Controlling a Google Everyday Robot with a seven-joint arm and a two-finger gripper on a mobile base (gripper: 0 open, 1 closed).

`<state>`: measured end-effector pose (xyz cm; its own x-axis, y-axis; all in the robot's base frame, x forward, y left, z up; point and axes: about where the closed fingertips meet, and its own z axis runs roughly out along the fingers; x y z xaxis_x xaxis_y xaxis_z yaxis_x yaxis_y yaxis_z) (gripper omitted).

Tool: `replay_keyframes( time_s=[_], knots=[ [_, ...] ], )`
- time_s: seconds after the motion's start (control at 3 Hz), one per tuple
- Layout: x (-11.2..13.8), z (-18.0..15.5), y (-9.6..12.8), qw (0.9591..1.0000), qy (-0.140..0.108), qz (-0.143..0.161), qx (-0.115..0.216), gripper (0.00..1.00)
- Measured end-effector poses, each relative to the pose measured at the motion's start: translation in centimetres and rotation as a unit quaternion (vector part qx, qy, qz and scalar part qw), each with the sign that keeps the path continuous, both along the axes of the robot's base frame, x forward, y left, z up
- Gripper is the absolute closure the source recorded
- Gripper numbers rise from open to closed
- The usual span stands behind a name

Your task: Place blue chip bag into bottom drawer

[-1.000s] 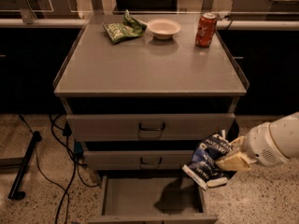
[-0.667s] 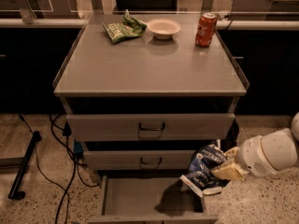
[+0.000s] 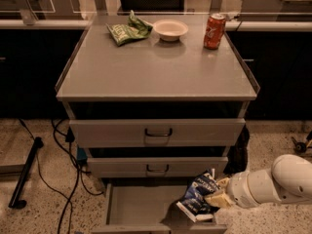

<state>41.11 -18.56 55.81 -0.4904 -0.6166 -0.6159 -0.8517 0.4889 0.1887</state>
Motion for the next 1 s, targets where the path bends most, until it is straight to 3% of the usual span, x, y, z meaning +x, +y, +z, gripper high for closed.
replay_keyframes(
  time_s=[0.33, 0.67, 1.0],
  knots=[
    [0.0, -0.1, 0.0, 1.0, 0.0, 0.001, -0.001, 1.0],
    [0.6, -2.6, 1.2, 0.9978, -0.044, 0.026, -0.042, 1.0],
    [2.1, -5.7, 2.5, 0.9909, -0.103, 0.05, -0.07, 1.0]
  ],
)
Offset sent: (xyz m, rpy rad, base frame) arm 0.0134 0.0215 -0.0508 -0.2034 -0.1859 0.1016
